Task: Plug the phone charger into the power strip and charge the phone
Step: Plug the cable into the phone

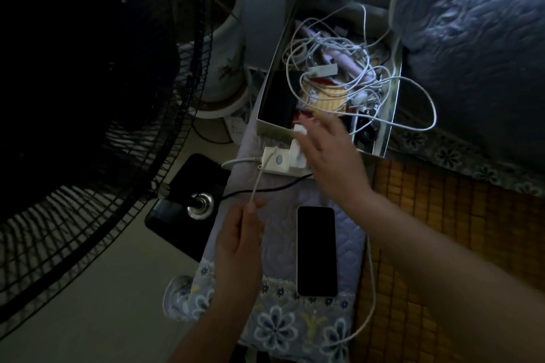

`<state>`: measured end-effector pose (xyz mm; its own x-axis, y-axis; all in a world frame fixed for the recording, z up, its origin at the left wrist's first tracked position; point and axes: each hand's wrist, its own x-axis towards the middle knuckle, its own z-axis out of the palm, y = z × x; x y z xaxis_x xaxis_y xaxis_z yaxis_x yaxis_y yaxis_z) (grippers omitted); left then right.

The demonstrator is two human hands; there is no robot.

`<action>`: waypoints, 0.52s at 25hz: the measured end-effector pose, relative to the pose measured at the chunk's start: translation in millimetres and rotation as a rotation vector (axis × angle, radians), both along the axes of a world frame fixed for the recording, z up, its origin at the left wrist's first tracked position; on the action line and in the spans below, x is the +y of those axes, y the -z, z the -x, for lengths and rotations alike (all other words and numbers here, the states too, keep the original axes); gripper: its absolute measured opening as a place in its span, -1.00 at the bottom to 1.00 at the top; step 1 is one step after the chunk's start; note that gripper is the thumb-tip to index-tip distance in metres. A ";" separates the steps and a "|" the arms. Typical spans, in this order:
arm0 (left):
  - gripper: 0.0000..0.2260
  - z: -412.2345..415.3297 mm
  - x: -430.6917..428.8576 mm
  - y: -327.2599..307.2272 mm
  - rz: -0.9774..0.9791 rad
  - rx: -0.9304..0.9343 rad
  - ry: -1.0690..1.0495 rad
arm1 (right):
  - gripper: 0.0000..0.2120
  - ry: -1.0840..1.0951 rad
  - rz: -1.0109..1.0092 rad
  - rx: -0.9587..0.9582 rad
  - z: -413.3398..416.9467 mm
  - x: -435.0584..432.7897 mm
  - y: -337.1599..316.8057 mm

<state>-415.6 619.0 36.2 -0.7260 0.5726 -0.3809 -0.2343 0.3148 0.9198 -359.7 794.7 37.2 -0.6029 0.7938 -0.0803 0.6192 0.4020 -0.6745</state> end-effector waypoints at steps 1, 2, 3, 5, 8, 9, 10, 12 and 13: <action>-0.74 -2.4 -1.7 -1.7 -0.017 -0.001 0.027 | -0.63 0.193 0.158 0.213 -9.2 -18.2 -7.9; -0.74 -7.4 -5.2 -3.4 -0.026 -0.007 0.068 | -0.61 0.341 0.377 0.351 -17.3 -36.6 -16.0; -0.74 -14.8 -9.2 -5.2 -0.029 -0.019 0.122 | -0.60 0.437 0.595 0.438 -25.1 -52.2 -21.9; -0.72 -33.9 -18.6 -8.9 -0.043 -0.086 0.257 | -0.67 0.501 0.760 0.493 -40.2 -72.3 -31.6; -0.75 -64.5 -33.5 -9.1 -0.088 -0.155 0.444 | -0.77 0.618 0.763 0.489 -67.6 -90.4 -37.2; -0.78 -72.5 -38.0 -7.3 -0.103 -0.165 0.492 | -0.77 0.661 0.781 0.493 -79.2 -97.2 -35.7; -0.80 -78.7 -42.7 -5.4 -0.115 -0.169 0.546 | -0.78 0.686 0.824 0.525 -90.5 -104.6 -35.6; -0.82 -88.0 -55.5 0.3 -0.124 -0.164 0.656 | -0.80 0.736 0.923 0.612 -111.2 -123.4 -36.5; -0.80 -88.4 -62.3 4.8 -0.103 -0.157 0.697 | -0.81 0.769 0.936 0.630 -119.8 -132.2 -35.4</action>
